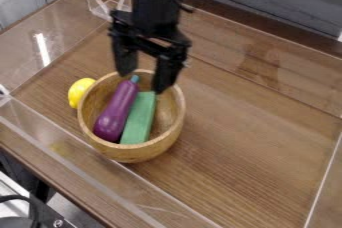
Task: Remove the purple eggplant from inside the brown bowl and put it on the table
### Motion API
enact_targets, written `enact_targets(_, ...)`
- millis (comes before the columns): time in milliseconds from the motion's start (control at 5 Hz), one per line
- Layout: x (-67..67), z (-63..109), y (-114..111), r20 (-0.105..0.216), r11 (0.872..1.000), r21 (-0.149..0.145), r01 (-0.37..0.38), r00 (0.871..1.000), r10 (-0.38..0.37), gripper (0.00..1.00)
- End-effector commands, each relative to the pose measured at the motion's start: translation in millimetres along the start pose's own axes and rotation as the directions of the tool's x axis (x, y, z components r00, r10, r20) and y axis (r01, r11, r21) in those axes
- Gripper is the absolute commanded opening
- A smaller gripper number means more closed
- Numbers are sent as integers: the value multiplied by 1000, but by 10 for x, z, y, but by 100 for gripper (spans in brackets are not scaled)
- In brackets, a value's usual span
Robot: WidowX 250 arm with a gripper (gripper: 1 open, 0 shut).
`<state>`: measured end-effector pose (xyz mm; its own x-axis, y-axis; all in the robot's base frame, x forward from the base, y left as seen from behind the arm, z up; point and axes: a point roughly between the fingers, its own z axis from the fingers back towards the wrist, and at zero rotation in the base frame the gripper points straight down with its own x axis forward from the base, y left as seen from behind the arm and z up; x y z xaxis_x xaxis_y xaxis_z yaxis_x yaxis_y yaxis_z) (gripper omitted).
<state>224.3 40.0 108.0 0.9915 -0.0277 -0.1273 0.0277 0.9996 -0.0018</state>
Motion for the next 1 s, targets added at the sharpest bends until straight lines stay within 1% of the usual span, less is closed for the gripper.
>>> enact_targets(0, -87, 66, 123, 48, 1000, 19, 3, 999, -4, 100)
enact_targets(200, -135, -15, 150, 40, 1000, 21, 1, 999, -1, 100)
enact_targets(800, -121, -239, 166, 27, 1000, 20, -13, 1000, 12, 100)
